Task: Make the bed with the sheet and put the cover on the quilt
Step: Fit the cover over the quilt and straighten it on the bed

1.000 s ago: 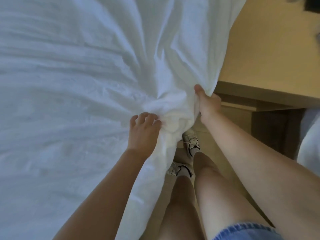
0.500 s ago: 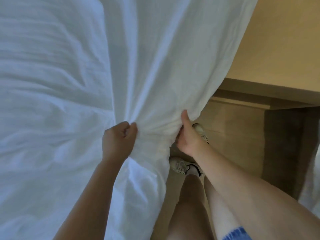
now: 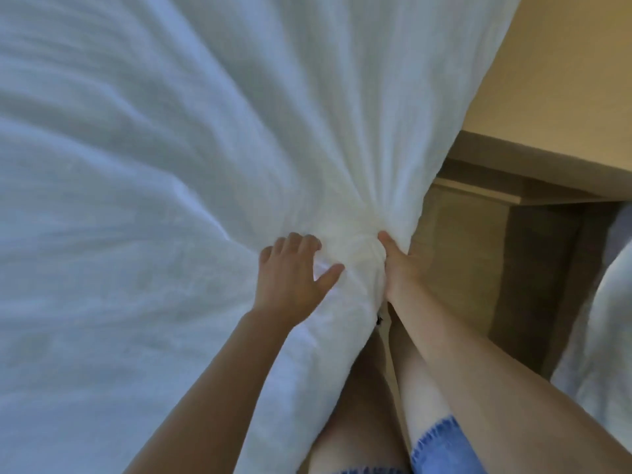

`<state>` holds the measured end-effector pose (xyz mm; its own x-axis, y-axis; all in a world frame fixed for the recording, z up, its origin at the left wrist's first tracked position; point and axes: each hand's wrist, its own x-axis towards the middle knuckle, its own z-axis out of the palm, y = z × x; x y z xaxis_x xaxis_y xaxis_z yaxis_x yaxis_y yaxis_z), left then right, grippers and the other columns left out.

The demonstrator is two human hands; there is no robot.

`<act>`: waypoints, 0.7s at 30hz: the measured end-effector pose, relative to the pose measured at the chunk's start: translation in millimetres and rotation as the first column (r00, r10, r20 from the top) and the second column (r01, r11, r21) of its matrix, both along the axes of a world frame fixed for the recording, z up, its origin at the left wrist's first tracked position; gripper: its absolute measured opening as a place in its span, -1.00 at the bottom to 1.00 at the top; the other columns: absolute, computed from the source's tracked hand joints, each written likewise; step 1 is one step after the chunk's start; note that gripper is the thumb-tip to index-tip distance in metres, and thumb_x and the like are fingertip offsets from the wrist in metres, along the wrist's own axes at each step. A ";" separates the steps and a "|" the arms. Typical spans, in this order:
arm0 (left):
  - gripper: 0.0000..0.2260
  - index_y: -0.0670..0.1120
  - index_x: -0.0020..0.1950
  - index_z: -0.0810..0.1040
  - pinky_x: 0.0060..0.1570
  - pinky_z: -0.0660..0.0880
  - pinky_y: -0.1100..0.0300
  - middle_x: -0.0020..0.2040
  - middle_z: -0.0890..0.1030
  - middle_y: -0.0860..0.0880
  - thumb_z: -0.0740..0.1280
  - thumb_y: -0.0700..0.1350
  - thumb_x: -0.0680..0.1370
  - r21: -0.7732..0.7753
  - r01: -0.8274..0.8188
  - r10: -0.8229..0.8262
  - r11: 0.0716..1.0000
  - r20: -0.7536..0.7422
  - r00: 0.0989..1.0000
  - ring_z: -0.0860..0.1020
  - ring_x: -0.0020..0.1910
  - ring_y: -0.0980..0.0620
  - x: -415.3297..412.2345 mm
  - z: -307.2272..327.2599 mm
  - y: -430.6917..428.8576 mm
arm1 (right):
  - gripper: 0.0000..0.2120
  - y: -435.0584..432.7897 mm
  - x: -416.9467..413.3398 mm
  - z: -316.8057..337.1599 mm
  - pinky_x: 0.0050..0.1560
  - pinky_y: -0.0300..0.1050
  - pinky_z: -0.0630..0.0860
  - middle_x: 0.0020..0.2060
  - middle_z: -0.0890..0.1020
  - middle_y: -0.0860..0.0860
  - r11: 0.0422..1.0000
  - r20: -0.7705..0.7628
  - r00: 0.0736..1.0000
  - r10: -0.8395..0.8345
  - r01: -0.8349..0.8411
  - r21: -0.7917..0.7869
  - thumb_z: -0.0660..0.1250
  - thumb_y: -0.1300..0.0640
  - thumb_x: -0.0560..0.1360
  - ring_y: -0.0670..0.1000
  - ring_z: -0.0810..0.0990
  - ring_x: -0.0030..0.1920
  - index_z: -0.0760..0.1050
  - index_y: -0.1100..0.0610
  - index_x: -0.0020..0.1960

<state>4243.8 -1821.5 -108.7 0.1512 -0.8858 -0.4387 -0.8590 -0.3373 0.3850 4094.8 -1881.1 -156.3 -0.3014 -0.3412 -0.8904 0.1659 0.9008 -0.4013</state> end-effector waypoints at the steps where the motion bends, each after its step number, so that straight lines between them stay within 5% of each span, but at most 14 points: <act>1: -0.53 -0.05 0.25 0.46 0.22 0.26 0.03 0.17 0.49 -0.03 0.28 0.23 0.48 0.110 0.064 -0.071 0.992 0.059 0.996 0.43 0.19 -0.09 0.4 -9.0 9.8 | -0.59 0.1 3.6 -7.9 0.15 -0.01 0.53 0.10 0.62 0.06 0.999 -0.010 0.999 0.031 -0.030 0.013 0.52 -0.01 0.34 0.06 0.60 -0.02 0.50 0.11 0.09; 3: -0.54 -0.05 0.26 0.50 0.26 0.30 -0.08 0.18 0.52 -0.05 0.35 0.15 0.45 0.134 0.105 -0.122 0.985 0.126 0.984 0.47 0.19 -0.14 5.1 -20.7 27.8 | -0.51 0.9 13.1 -15.8 0.21 -0.02 0.49 0.11 0.58 -0.01 0.994 -0.034 0.993 0.112 -0.112 -0.002 0.48 -0.04 0.38 0.03 0.56 0.03 0.47 0.14 0.23; 5: -0.76 -0.08 -0.02 0.62 0.05 0.45 -0.11 -0.07 0.60 -0.07 0.27 0.02 0.46 -0.011 0.051 -0.048 0.999 0.188 0.981 0.58 -0.08 -0.17 10.3 -29.3 41.3 | -0.48 5.8 16.2 -15.3 0.12 -0.07 0.53 0.07 0.60 -0.04 0.976 0.001 0.976 0.217 -0.217 -0.026 0.47 -0.05 0.39 0.00 0.58 0.03 0.46 0.14 0.26; 8: -0.74 -0.12 -0.23 0.55 -0.18 0.49 0.01 -0.28 0.56 -0.06 0.12 -0.05 0.50 -0.094 -0.022 0.039 0.995 0.185 0.982 0.56 -0.29 -0.14 12.7 -31.1 44.7 | -0.59 18.2 1.1 -5.1 -0.21 -0.25 0.54 -0.03 0.64 -0.07 0.868 0.124 0.860 0.495 -0.494 -0.043 0.48 -0.07 0.38 -0.09 0.61 -0.07 0.53 0.04 0.17; 11: -0.72 -0.15 -0.20 0.54 -0.28 0.47 0.06 -0.26 0.57 -0.08 0.16 0.02 0.49 -0.113 0.047 -0.030 0.993 0.149 0.988 0.56 -0.31 -0.14 5.6 -30.4 49.4 | -0.79 14.9 -20.2 -13.1 -0.40 -0.29 0.47 -0.14 0.64 -0.04 0.818 -0.021 0.817 0.576 -0.575 0.027 0.43 -0.03 0.43 -0.05 0.60 -0.16 0.57 0.06 0.00; 14: -0.46 -0.15 0.12 0.55 -0.13 0.51 0.00 0.00 0.59 -0.12 0.42 0.23 0.34 0.079 0.237 -0.246 0.968 0.136 0.960 0.59 -0.10 -0.15 -5.3 -32.9 67.9 | -0.85 17.2 -15.7 -27.5 -0.13 -0.09 0.58 -0.15 0.64 0.00 0.886 -0.157 0.873 0.462 -0.461 0.046 0.38 -0.01 0.45 0.07 0.62 -0.07 0.57 0.07 -0.09; 16: -0.33 -0.17 0.19 0.52 -0.09 0.52 -0.04 0.07 0.57 -0.17 0.54 0.16 0.22 0.143 0.237 -0.259 0.961 0.161 0.952 0.59 -0.04 -0.20 -7.3 -40.3 77.7 | -0.75 30.1 -6.0 -33.8 0.03 -0.03 0.56 -0.05 0.64 0.01 0.913 -0.116 0.905 0.408 -0.403 0.070 0.36 -0.08 0.45 0.08 0.61 -0.02 0.56 0.05 0.03; 19: -0.76 -0.14 -0.09 0.59 -0.25 0.50 0.03 -0.13 0.58 -0.13 0.34 -0.01 0.37 0.021 0.120 -0.122 0.993 0.223 0.967 0.59 -0.23 -0.18 -3.7 -53.4 88.7 | -0.46 51.0 -3.4 -37.6 0.13 -0.02 0.54 0.08 0.62 -0.05 0.905 0.159 0.911 0.381 -0.402 0.137 0.46 -0.20 0.32 0.02 0.59 0.06 0.49 -0.01 0.21; 21: -0.78 -0.12 -0.22 0.56 -0.29 0.46 0.07 -0.23 0.56 -0.09 0.17 -0.05 0.43 -0.009 0.088 -0.084 0.996 0.218 0.972 0.56 -0.29 -0.15 -1.8 -56.2 91.6 | -0.37 53.6 -9.1 -38.8 0.23 0.02 0.49 0.17 0.61 -0.06 0.891 0.279 0.878 0.389 -0.435 0.126 0.50 -0.16 0.28 0.01 0.58 0.13 0.46 0.00 0.29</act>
